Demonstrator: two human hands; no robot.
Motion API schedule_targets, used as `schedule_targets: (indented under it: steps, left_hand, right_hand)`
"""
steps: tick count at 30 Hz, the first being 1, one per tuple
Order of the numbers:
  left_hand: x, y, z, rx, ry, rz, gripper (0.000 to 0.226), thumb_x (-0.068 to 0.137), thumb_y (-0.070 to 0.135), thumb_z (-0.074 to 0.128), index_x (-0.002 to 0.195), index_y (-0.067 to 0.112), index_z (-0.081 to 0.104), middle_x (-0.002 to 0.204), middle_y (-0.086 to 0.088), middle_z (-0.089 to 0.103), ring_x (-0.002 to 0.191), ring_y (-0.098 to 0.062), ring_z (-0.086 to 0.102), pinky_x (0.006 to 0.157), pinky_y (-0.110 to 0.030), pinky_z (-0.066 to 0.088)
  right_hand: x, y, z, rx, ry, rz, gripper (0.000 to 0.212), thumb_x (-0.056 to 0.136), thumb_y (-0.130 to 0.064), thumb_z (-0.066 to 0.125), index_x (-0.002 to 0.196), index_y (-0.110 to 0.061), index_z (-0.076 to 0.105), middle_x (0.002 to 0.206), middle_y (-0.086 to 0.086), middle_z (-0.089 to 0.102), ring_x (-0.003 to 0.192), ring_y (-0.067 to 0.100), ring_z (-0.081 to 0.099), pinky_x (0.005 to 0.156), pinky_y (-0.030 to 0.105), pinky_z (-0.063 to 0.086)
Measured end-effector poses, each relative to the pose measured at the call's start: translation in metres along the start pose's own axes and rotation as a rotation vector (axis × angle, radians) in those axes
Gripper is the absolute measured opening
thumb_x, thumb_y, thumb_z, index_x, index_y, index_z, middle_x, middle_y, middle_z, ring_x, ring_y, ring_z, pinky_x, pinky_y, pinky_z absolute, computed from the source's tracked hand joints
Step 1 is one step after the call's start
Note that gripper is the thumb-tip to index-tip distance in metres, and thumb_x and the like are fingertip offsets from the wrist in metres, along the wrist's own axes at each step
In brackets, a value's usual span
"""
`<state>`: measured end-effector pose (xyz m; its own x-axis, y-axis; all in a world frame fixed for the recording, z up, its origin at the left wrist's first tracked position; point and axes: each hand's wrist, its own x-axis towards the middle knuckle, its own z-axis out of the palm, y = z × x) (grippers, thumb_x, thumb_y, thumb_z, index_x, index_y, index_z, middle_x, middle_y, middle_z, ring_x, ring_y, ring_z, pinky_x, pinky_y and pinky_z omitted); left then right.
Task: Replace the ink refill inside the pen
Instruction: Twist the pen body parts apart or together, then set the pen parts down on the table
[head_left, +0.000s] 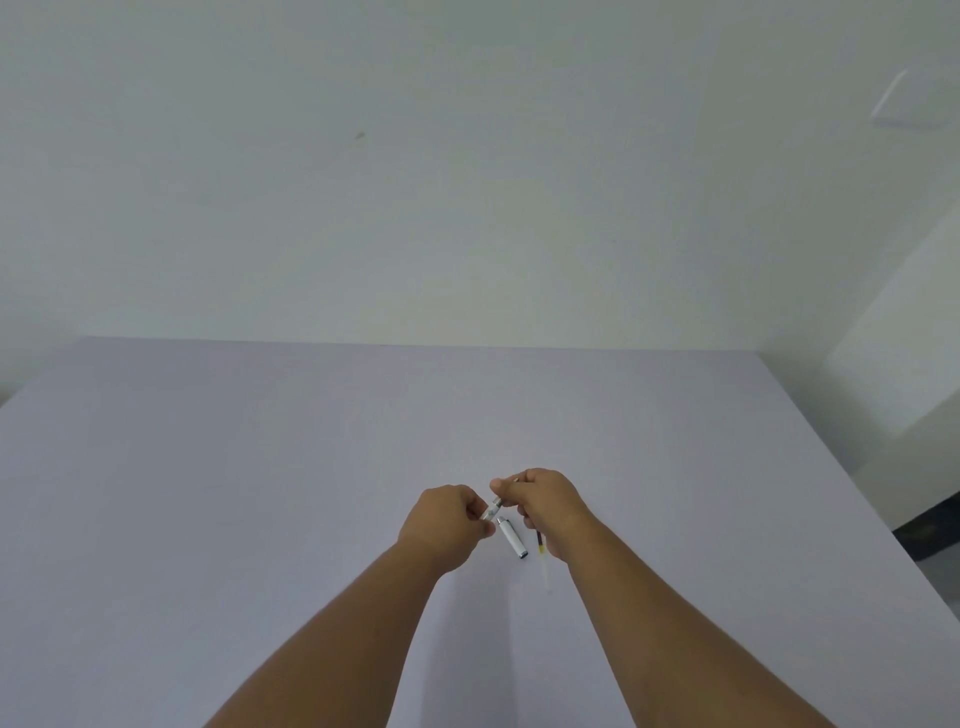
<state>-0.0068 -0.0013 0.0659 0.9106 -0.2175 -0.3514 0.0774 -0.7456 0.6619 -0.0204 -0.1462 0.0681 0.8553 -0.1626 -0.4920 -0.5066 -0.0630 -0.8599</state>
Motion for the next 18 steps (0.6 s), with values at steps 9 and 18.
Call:
schedule_targets:
  steps: [9,18]
  left_hand:
    - [0.000,0.000,0.003,-0.032,0.014,-0.016,0.011,0.077,0.022,0.069,0.086,0.018,0.065,0.076,0.007,0.059,0.058,-0.012,0.054,0.052,-0.025,0.047]
    - [0.003,-0.006,0.007,-0.080,-0.019,-0.076,0.011,0.076,0.023,0.069,0.076,0.024,0.058,0.073,0.011,0.057,0.058,-0.009,0.056,0.043,-0.020,0.044]
  right_hand:
    - [0.002,0.001,0.003,0.018,0.014,-0.045,0.012,0.083,-0.014,0.069,0.071,-0.016,0.068,0.068,-0.003,0.064,0.058,0.007,0.050,0.058,0.022,0.040]
    - [0.012,0.006,0.005,-0.124,0.026,-0.042,0.011,0.083,-0.023,0.069,0.073,-0.018,0.069,0.076,-0.004,0.067,0.066,0.008,0.055,0.068,0.025,0.047]
